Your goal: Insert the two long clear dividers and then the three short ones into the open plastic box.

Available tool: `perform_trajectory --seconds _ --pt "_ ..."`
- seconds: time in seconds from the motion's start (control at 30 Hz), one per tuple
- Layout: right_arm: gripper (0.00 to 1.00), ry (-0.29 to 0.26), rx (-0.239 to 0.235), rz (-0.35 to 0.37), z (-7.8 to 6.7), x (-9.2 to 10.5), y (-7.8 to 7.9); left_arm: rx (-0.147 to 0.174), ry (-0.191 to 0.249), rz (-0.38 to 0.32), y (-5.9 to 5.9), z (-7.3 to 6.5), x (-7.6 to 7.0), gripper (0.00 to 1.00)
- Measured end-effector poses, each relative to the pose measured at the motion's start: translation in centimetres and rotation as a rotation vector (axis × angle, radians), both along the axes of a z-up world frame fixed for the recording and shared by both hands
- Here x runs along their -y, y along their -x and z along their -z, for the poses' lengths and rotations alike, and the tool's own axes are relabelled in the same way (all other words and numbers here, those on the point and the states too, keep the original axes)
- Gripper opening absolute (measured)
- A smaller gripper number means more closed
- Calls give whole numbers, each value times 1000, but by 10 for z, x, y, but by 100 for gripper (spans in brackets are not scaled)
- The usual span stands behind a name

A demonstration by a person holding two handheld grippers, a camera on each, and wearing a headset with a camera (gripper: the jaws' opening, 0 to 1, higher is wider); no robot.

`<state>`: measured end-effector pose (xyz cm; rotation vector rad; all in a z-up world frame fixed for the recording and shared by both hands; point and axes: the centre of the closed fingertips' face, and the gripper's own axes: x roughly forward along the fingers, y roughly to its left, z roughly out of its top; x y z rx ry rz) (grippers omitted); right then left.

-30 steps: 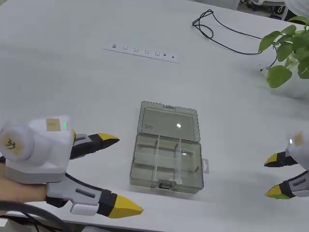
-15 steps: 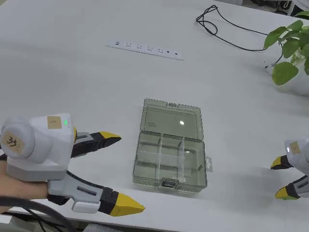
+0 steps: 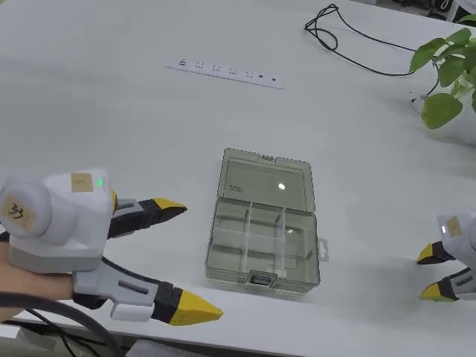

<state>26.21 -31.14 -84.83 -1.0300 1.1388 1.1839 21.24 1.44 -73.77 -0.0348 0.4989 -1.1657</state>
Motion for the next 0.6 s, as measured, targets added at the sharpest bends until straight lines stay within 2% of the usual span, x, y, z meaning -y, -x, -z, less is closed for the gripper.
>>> perform_trajectory --seconds 0.37,0.6 --pt "33 12 13 -4 -1 -3 2 1 4 -4 2 -2 -2 97" --pt "33 -25 44 2 -14 -18 0 1 11 -12 2 -5 -3 97"
